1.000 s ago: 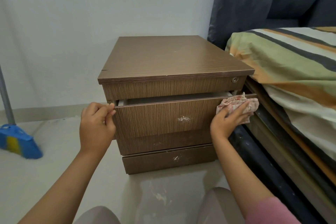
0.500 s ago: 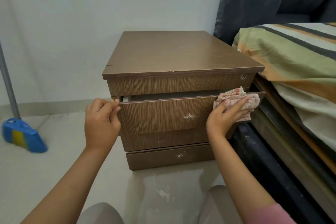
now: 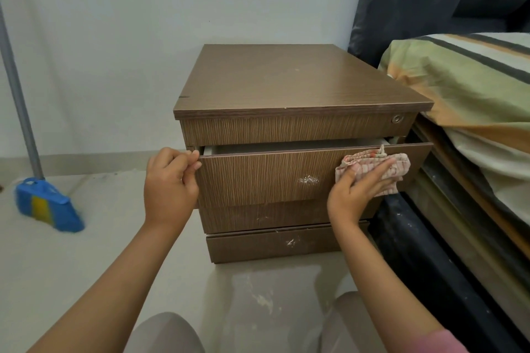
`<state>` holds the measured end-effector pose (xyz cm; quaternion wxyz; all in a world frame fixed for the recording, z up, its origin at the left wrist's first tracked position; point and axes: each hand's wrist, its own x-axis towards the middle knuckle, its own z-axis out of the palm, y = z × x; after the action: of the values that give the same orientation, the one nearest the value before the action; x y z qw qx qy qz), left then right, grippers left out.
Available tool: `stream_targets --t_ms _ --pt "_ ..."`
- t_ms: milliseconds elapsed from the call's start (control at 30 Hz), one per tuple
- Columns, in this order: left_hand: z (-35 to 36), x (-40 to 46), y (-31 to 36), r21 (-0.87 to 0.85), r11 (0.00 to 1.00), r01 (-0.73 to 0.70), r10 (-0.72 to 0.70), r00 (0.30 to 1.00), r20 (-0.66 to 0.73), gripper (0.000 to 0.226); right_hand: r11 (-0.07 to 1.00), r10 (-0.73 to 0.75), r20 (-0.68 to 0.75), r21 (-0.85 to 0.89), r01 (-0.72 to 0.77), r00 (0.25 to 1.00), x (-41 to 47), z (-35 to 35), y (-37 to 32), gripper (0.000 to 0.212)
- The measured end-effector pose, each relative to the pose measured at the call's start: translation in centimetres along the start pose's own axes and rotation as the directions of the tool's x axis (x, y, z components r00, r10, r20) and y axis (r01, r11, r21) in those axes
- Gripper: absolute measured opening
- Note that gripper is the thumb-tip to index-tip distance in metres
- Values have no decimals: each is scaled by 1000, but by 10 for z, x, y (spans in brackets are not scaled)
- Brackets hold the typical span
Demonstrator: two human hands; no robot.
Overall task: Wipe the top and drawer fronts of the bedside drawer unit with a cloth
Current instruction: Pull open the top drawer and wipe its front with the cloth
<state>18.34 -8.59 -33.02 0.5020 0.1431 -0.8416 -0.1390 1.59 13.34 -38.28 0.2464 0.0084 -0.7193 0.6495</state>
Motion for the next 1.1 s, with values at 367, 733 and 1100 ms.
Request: stream_targets --t_ms 367,733,1100 --pt "-1 2 -2 -25 1000 -4 4 1000 2 11 988 -130 139 -65 140 982 -40 22 11 76" --pt "1 0 -2 -21 999 28 -28 1000 -9 10 998 -68 69 -10 69 995 -21 13 -7 76" --pt "0 0 -3 -16 1000 14 -14 1000 -1 10 981 -164 255 -59 184 953 -97 50 8 79"
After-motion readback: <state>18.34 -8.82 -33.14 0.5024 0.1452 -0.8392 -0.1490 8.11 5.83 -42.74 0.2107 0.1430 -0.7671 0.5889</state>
